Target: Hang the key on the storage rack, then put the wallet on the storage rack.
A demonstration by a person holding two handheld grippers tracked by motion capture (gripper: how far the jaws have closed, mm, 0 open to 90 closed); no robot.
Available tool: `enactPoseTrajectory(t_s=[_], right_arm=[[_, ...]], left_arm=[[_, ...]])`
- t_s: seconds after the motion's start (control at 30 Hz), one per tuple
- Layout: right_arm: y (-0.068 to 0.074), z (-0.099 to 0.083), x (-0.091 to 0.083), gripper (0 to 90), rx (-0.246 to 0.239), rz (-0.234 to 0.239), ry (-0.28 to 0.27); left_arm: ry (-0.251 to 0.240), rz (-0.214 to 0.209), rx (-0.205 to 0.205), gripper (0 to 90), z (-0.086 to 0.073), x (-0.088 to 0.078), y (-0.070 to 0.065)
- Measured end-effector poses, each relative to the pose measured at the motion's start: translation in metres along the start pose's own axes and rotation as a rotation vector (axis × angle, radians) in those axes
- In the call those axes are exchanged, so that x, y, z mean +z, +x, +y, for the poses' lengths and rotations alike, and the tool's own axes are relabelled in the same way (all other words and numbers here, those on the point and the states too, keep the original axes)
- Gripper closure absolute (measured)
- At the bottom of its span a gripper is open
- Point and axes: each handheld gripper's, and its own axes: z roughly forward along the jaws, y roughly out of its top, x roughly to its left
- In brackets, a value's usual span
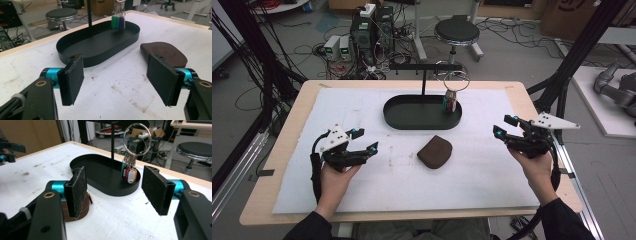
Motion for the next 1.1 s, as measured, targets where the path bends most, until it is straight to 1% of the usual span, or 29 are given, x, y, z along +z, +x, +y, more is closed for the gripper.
enactPoseTrajectory(t_s=[0.03,0.07,0.13,0.2,0.27,0.3,0.33,0.37,0.47,0.53,0.57,0.83,0.9,1.0,1.1], right_arm=[[0.001,-0.005,0.001,35.9,0.007,-0.007,0.002],[0.001,-0.005,0.001,35.9,0.007,-0.007,0.002],[0.002,-0.014,0.002,35.9,0.010,-0.016,0.004],[0.002,-0.020,0.003,35.9,0.003,-0.018,0.015],[0.002,-0.025,0.003,35.9,0.000,-0.029,0.013],[0.001,-0.028,0.003,35.8,0.013,-0.029,0.023],[0.001,-0.028,0.003,35.8,0.013,-0.029,0.023],[0.000,-0.031,0.004,35.6,0.004,-0.044,0.028],[0.000,-0.032,0.004,35.6,0.004,-0.048,0.032],[-0.001,-0.032,0.004,35.7,-0.003,-0.053,0.029],[0.000,-0.033,0.003,35.6,0.004,-0.055,0.029],[0.000,-0.034,0.002,35.2,-0.006,-0.063,0.033],[0.001,-0.034,0.003,35.1,-0.013,-0.064,0.038],[0.003,-0.035,0.006,35.6,-0.024,-0.077,0.051],[0.005,-0.036,0.010,36.0,-0.021,-0.075,0.065]], left_arm=[[0.000,0.000,0.000,29.9,0.000,0.000,0.000],[0.001,0.002,0.003,29.9,0.000,-0.001,0.000],[-0.001,0.006,0.001,29.9,0.000,-0.003,0.001],[-0.001,0.008,0.002,29.9,0.000,-0.004,0.000],[-0.001,0.008,0.006,29.9,0.000,-0.005,-0.001],[-0.002,0.008,0.004,29.9,0.000,-0.005,-0.002],[-0.001,0.007,0.007,29.9,0.000,-0.005,-0.002],[0.001,0.007,0.011,29.9,0.000,-0.005,-0.002],[-0.001,0.010,0.011,29.9,0.000,-0.005,-0.004],[0.002,0.007,0.014,29.9,0.000,-0.005,-0.004],[0.003,0.007,0.014,29.9,0.000,-0.004,-0.005],[0.004,0.002,0.013,29.9,0.000,-0.002,-0.004],[0.004,-0.001,0.012,29.9,0.000,-0.002,-0.004],[0.006,-0.002,0.010,29.9,0.000,-0.002,-0.004],[0.008,-0.006,0.007,30.0,0.000,-0.001,-0.005]])
